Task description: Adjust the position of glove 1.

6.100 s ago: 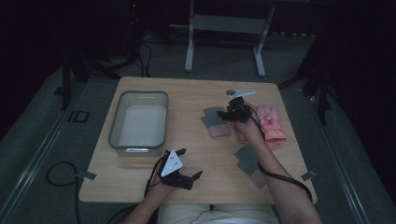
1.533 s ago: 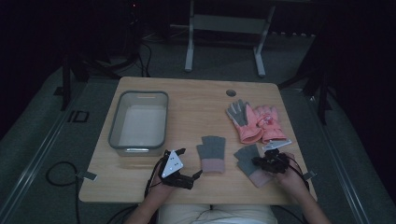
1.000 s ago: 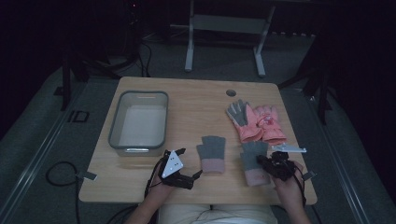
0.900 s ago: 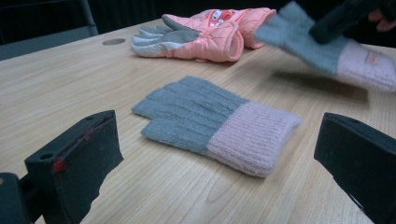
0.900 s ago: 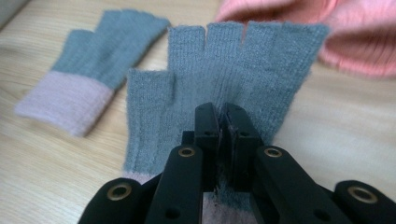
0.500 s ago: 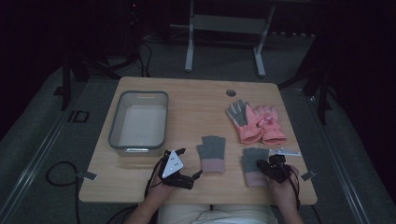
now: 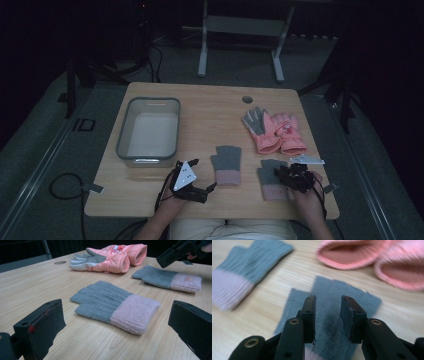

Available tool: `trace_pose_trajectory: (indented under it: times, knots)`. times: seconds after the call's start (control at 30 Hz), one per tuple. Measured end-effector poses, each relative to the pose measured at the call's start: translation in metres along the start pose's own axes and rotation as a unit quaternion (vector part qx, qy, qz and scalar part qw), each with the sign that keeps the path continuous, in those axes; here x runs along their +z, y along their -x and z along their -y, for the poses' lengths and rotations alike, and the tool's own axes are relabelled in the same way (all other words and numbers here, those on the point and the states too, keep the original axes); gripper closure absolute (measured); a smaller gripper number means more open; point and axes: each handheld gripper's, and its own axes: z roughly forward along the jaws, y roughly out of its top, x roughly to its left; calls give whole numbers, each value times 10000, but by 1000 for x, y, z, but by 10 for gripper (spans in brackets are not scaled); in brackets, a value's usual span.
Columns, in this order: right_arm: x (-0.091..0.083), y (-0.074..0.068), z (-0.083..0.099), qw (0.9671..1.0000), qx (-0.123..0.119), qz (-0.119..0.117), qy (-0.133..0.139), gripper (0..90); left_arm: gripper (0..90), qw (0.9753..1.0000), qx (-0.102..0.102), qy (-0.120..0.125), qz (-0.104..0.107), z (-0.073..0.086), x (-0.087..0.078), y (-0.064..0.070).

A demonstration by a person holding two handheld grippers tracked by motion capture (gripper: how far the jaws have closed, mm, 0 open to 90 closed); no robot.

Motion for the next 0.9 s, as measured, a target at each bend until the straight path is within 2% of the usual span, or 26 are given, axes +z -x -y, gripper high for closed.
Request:
trace_pose_trajectory:
  times: [0.03, 0.1, 0.17, 0.2, 0.33, 0.5, 0.53, 0.57, 0.67, 0.73, 0.83, 0.9]
  knots:
    - [0, 0, -1, 9997, -239, -108, -7, 636, 0, 10000, 1, 2, -4, 0, 0, 0]
    - [0, 1, -2, 9969, -743, -226, -77, 628, 0, 10000, 4, 1, -9, 0, 0, 0]
    - [0, 5, -3, 9937, -1060, -318, -193, 615, 0, 10000, -15, 9, -6, 0, 0, 0]
    - [-1, 8, -3, 9928, -1110, -370, -256, 614, 0, 10000, -18, 4, -7, 0, 0, 0]
    - [1, 16, 0, 9929, -1017, -489, -387, 609, 0, 10000, -37, 4, -19, 0, 0, 0]
    - [6, 17, 5, 9932, -903, -602, -428, 599, 0, 10000, -28, 1, -14, 0, 0, 0]
    - [10, 16, 7, 9939, -768, -658, -449, 597, 0, 10000, -28, 2, -18, 0, 0, 0]
    - [12, 15, 8, 9939, -745, -668, -457, 597, 0, 10000, -23, -1, -17, 0, 0, 0]
    - [15, 13, 11, 9944, -760, -541, -490, 612, 0, 10000, -18, -7, -21, 0, 0, 0]
    - [15, 10, 12, 9945, -845, -409, -459, 659, 0, 10000, -15, -5, -19, 0, 0, 0]
    - [16, 6, 14, 9951, -843, -292, -425, 748, 0, 10000, -14, -5, -17, 0, 0, 0]
    - [17, 5, 14, 9963, -711, -239, -409, 805, 0, 10000, -15, -6, -11, 0, 0, 0]
